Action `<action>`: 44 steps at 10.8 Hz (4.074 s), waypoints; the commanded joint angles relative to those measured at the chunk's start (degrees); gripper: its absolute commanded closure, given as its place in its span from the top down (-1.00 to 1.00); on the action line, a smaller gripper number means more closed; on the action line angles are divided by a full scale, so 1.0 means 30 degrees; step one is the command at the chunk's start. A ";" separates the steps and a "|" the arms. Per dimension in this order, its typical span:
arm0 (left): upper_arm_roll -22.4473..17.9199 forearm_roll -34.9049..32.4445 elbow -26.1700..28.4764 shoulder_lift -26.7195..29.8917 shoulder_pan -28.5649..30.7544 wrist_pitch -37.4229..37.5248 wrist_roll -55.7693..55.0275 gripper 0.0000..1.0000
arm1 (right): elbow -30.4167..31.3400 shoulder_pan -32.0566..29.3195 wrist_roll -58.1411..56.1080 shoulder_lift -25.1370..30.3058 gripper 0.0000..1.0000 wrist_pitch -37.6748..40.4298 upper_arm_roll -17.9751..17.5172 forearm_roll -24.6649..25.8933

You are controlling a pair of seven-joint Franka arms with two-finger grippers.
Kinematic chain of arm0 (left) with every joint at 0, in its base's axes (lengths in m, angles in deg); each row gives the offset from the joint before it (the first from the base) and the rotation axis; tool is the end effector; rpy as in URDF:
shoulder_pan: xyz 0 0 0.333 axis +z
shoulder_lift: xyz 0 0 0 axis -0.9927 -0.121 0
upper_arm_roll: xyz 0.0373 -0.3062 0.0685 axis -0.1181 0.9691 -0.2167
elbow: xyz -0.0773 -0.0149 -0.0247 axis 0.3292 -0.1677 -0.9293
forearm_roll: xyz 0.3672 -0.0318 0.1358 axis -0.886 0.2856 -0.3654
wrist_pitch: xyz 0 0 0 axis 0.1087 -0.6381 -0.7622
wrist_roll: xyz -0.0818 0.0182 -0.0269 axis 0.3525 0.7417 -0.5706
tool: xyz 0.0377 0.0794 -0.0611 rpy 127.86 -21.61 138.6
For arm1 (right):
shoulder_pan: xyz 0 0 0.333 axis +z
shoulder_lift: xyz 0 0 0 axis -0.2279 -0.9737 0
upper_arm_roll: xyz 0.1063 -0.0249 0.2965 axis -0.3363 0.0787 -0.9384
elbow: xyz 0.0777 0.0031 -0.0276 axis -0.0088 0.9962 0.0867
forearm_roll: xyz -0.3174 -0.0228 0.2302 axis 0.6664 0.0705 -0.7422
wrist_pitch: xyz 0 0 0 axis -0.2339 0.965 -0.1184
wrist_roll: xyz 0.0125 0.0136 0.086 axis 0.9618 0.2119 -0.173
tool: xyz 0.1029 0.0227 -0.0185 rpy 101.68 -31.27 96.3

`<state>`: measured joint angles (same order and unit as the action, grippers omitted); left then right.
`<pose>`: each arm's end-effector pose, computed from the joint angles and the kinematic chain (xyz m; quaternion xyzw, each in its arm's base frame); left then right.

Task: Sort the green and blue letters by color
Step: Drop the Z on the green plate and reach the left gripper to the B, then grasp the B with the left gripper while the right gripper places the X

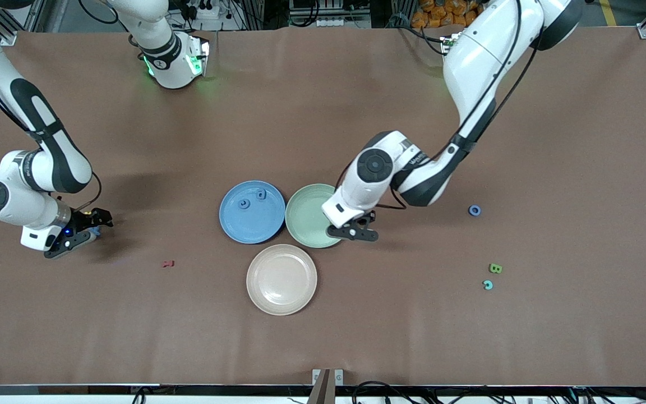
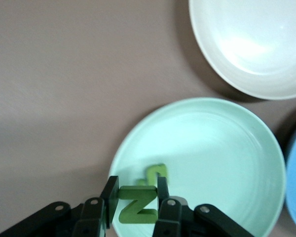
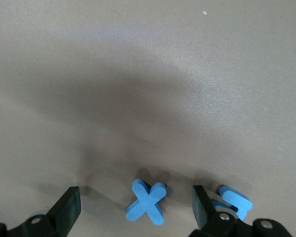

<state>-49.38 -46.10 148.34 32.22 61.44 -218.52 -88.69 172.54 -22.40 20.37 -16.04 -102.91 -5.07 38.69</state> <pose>0.5570 -0.4661 0.2382 0.9954 -0.0571 0.0207 0.0746 0.5875 -0.1718 0.1651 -0.9686 -0.2474 0.0257 0.0007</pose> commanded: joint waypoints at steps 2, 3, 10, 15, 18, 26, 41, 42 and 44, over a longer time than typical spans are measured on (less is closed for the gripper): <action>-0.0297 0.0154 -0.0346 -0.0058 -0.1322 0.0344 -0.1835 0.43 | -0.0378 -0.0009 0.0288 -0.0281 1.00 0.0440 -0.0112 0.0123; -0.0326 0.0124 -0.0346 0.0001 -0.1323 0.0345 -0.1836 0.99 | -0.0378 -0.0038 0.0288 -0.0252 1.00 0.0558 -0.0112 0.0123; -0.0795 -0.0667 0.0033 0.2722 0.1686 0.4030 0.3682 1.00 | -0.0583 -0.0039 0.0230 -0.0164 1.00 0.0559 -0.0112 0.0123; -0.0825 -0.0784 0.1470 0.3080 0.6283 0.4213 1.1190 1.00 | -0.0525 -0.0185 0.0259 -0.0222 -0.99 0.0588 -0.0112 0.0123; -0.0825 -0.0871 0.1500 0.1851 0.8750 0.2810 1.4064 1.00 | -0.0525 -0.0214 0.0288 -0.0222 -1.00 0.0908 -0.0170 0.0035; -0.0913 -0.2778 0.1324 -0.0379 1.0806 0.0023 1.5332 0.88 | -0.4684 0.0429 0.2915 0.0100 -1.00 0.8613 -0.3331 -0.3393; -0.0913 -0.1783 0.1265 -0.0643 1.1128 0.0022 1.5157 -1.00 | -0.3689 0.7576 2.1494 -0.0046 -0.78 0.5482 -0.5592 -0.6792; -0.0913 -0.1548 0.1265 -0.0614 1.1128 0.0022 1.5128 -1.00 | -0.3660 0.7579 2.1528 -0.0104 0.05 0.5510 -0.5562 -0.6821; -0.0797 -0.1546 0.1265 -0.0410 1.0924 0.0080 1.5040 -1.00 | -0.3630 0.7462 2.1558 -0.0134 1.00 0.5743 -0.5533 -0.6821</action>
<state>-52.35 -52.04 152.45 30.66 94.52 -218.19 -43.49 161.39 0.78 84.36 -16.31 -85.94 -21.86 18.76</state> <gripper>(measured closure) 0.656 0.577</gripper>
